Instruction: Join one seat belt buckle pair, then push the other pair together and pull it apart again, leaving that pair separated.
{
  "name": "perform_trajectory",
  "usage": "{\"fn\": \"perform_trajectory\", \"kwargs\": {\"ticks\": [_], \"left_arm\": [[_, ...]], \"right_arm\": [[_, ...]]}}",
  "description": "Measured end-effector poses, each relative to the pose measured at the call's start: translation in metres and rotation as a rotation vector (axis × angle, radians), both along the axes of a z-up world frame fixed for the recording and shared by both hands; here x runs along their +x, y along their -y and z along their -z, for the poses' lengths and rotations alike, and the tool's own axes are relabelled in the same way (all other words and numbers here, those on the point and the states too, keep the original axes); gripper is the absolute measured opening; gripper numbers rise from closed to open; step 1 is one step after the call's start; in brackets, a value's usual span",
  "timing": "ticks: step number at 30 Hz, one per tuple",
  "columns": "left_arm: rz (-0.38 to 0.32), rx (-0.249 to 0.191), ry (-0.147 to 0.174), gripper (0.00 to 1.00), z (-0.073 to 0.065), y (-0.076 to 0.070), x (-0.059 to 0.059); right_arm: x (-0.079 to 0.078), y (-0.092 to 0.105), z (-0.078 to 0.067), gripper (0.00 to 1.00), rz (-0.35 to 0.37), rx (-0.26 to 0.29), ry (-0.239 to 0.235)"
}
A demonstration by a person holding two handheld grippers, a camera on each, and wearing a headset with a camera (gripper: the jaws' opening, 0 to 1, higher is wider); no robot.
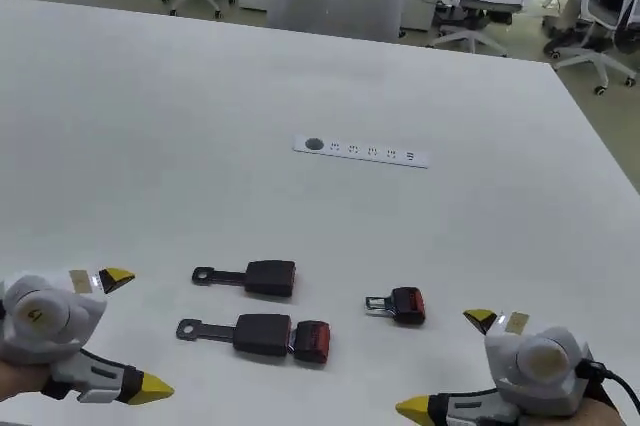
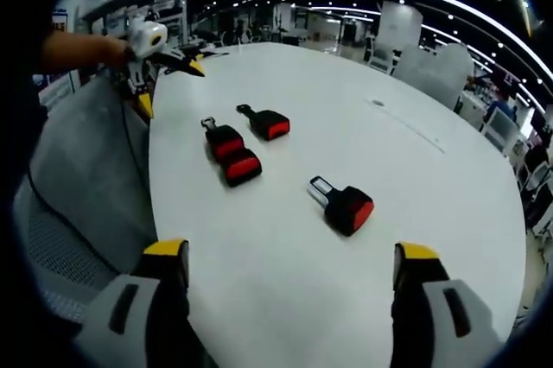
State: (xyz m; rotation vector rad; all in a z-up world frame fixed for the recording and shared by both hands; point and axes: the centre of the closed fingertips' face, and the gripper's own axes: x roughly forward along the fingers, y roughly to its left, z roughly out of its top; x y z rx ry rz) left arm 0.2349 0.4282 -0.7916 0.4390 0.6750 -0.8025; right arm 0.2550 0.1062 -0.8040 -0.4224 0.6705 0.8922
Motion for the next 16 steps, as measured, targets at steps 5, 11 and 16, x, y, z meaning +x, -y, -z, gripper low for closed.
{"fn": "perform_trajectory", "kwargs": {"ticks": [5, 11, 16], "left_arm": [[-0.004, 0.002, 0.006, 1.00, -0.006, 0.006, -0.005], [0.027, 0.016, -0.003, 1.00, -0.006, 0.014, -0.012], [0.030, 0.014, 0.000, 1.00, -0.007, 0.018, -0.011]], "right_arm": [[0.007, 0.004, -0.004, 1.00, 0.039, 0.015, 0.013], [0.002, 0.002, 0.001, 1.00, 0.016, -0.012, 0.009], [0.004, 0.001, 0.004, 1.00, 0.006, -0.022, 0.008]]}}
